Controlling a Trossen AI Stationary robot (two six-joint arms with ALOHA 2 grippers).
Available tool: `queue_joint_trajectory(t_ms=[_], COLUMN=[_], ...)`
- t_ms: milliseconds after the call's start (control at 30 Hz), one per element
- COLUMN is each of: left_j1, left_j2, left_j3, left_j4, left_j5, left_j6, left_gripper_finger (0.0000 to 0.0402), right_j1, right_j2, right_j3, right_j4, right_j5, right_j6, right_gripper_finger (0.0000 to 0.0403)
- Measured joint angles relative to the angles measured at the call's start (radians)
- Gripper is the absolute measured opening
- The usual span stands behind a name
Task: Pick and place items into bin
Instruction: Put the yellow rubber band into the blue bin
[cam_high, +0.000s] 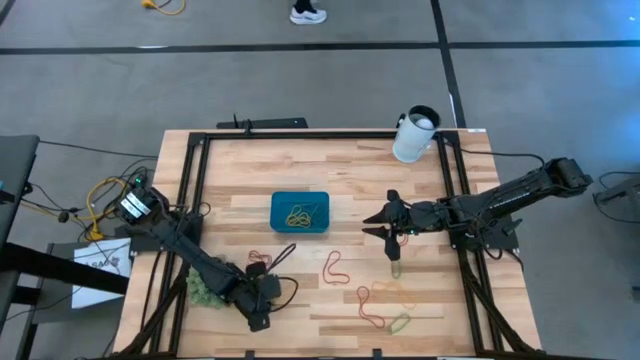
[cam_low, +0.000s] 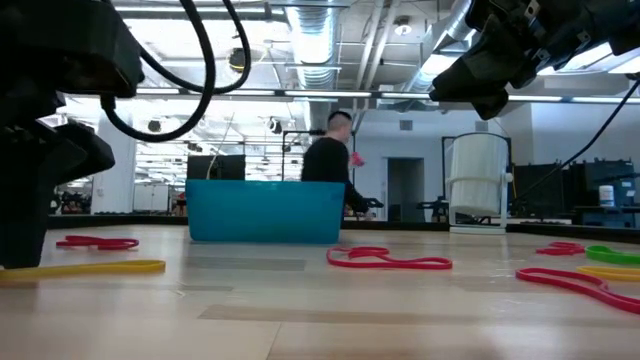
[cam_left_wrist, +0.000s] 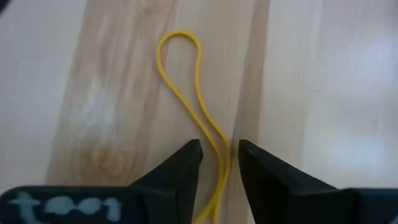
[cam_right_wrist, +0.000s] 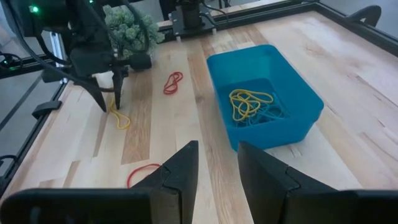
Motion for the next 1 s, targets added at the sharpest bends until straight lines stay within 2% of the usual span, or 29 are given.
queue_joint_trajectory(t_ms=[300, 533, 633, 767, 900, 1000], left_j1=[-0.01, -0.008, -0.008, -0.007, 0.002, 0.005], left_j2=[0.009, 0.01, 0.015, 0.01, -0.002, -0.007], left_j3=[0.0, -0.002, 0.014, 0.076, 0.157, 0.222], left_j4=[-0.012, 0.014, 0.006, -0.064, -0.193, -0.32], left_j5=[-0.057, -0.042, -0.062, -0.109, -0.229, -0.252], left_j6=[0.003, -0.005, -0.004, 0.0, 0.007, 0.019], left_gripper_finger=[0.0075, 0.001, 0.0005, 0.0001, 0.0, 0.0], right_j1=[0.001, 0.001, 0.001, 0.001, 0.002, 0.003], right_j2=[0.0, 0.0, 0.0, 0.0, 0.0, 0.0], right_j3=[0.0, 0.0, 0.0, 0.0, 0.0, 0.0], right_j4=[0.0, -0.002, -0.002, -0.002, -0.002, 0.001], right_j5=[0.0, 0.0, 0.0, 0.0, 0.0, -0.001], right_j6=[0.0, 0.0, 0.0, 0.0, 0.0, 0.0], right_gripper_finger=[0.0107, 0.0107, 0.0107, 0.0107, 0.0107, 0.0107])
